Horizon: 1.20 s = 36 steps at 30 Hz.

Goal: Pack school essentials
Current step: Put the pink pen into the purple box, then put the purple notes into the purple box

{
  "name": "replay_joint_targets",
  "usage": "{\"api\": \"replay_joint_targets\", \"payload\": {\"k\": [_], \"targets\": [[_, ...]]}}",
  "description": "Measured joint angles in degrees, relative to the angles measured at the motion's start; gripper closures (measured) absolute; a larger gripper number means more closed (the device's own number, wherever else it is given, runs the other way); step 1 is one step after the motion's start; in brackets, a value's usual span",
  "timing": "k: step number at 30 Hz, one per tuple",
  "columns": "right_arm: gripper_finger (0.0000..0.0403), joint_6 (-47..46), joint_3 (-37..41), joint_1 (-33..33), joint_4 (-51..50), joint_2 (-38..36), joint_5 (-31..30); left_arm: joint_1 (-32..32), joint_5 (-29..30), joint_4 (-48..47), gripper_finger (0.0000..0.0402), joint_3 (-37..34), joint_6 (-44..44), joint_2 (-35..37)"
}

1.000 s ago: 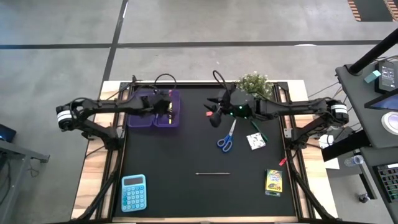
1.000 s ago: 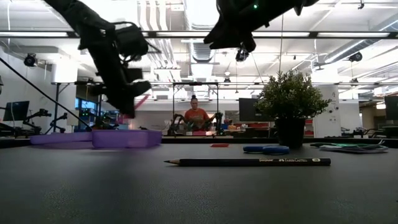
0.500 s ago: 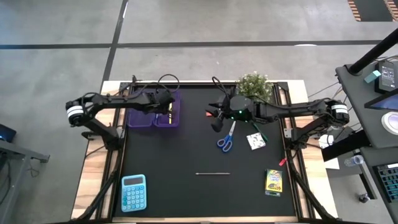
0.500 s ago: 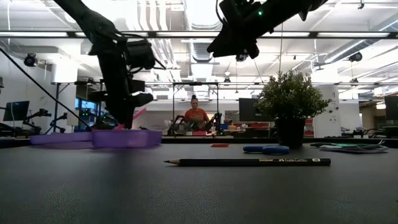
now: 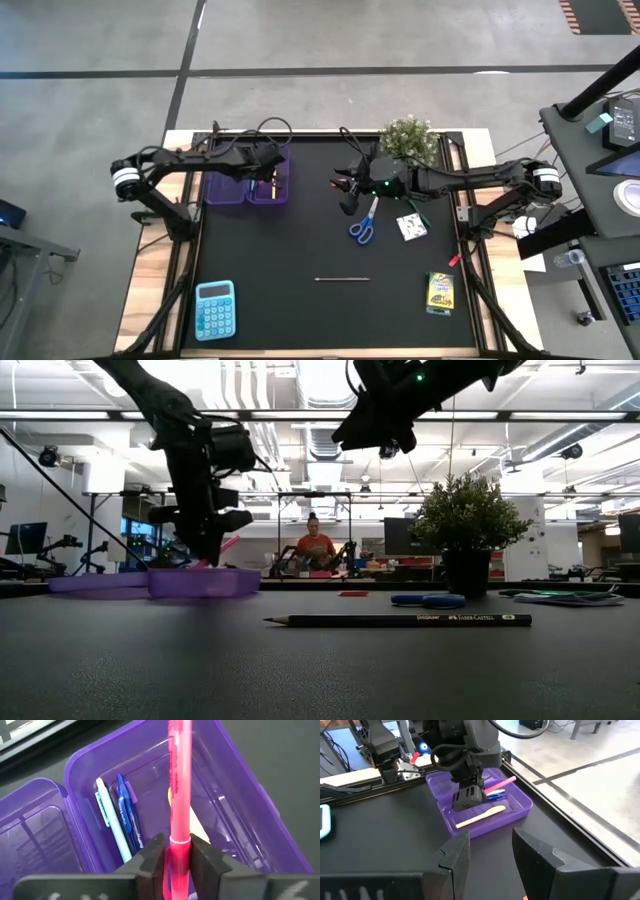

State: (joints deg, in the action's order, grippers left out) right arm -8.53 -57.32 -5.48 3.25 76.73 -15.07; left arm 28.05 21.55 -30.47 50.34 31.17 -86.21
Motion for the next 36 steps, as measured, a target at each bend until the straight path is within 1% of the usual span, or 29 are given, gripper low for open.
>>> {"api": "replay_joint_targets", "payload": {"k": [8,10,13,18,24,28,33,36], "targets": [[0.0266,-0.04,0.0,0.01,-0.04,0.0,0.0,0.0,0.02,-0.03,0.0232,0.0,-0.03,0.06],[0.0266,-0.04,0.0,0.02,-0.07,0.0,0.0,0.0,0.03,-0.05,0.0212,0.16,-0.44,0.06],[0.0266,-0.7,0.0,0.11,-0.83,0.0,0.0,-0.02,0.05,0.01,0.0192,0.54,-2.31,0.08],[0.0266,-2.59,0.02,0.38,-4.69,0.0,0.02,-0.02,0.12,0.03,0.0185,0.73,-3.77,0.49],[0.0266,-5.38,0.02,0.94,-7.29,0.02,0.0,-0.97,0.63,2.73,0.0185,0.44,-6.65,3.09],[0.0266,-8.55,0.02,1.42,-8.43,0.04,0.02,-3.05,1.03,7.43,0.0185,-0.45,-11.16,6.28],[0.0266,-13.78,0.02,1.62,-11.64,0.94,0.03,-7.2,0.93,16.42,0.0185,-1.3,-19.14,11.15],[0.0266,-18.48,0.02,1.62,-14.74,1.57,0.06,-9.85,0.9,21.26,0.0185,-1.98,-24.77,13.88]]}}
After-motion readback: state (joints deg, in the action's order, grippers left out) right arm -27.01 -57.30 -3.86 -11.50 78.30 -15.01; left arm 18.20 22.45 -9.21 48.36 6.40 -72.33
